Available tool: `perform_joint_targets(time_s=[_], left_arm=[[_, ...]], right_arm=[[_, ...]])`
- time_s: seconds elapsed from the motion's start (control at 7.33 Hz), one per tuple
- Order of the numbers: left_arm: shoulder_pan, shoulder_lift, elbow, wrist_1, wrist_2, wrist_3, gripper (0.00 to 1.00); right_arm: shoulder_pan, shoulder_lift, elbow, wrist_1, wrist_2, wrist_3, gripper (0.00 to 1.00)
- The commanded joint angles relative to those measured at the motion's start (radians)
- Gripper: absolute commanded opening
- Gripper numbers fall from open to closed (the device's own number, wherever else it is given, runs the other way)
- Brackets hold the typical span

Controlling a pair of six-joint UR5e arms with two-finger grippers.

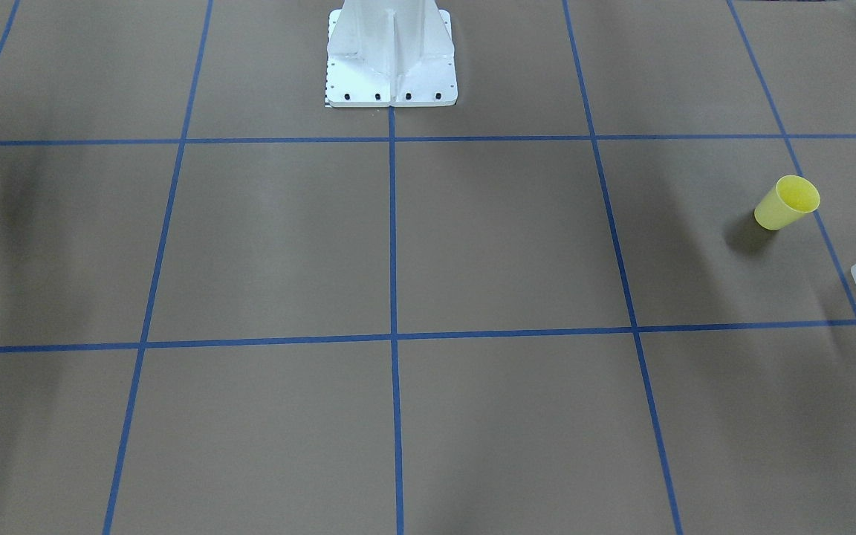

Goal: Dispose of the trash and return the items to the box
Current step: 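Carry the green bowl with the left gripper into the clear bin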

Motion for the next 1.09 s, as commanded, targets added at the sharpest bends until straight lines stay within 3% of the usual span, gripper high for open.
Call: perform_joint_targets(time_s=[0.0,0.14,0.27,0.41,0.68,0.95], left_arm=[[-0.032,-0.067,0.124,0.016,0.086,0.005,0.0],[-0.029,-0.069,0.129,0.01,0.086,-0.012,0.0],[-0.027,-0.064,0.132,-0.011,0.084,-0.02,0.36],[-0.026,-0.061,0.129,-0.014,0.08,-0.022,0.97],[-0.025,-0.052,0.098,-0.011,0.028,-0.054,0.98],[0.023,0.067,-0.209,-0.019,0.009,-0.362,0.98]], right_arm=[[-0.013,0.001,-0.006,0.0,-0.001,0.003,1.0],[-0.013,0.001,-0.009,0.0,-0.001,0.003,1.0],[-0.013,0.001,-0.009,0.0,-0.001,0.003,1.0],[-0.016,0.001,-0.009,0.0,-0.001,0.003,1.0],[-0.016,0.003,-0.006,0.0,-0.001,0.003,1.0],[-0.019,0.001,0.0,0.0,0.003,0.009,1.0]])
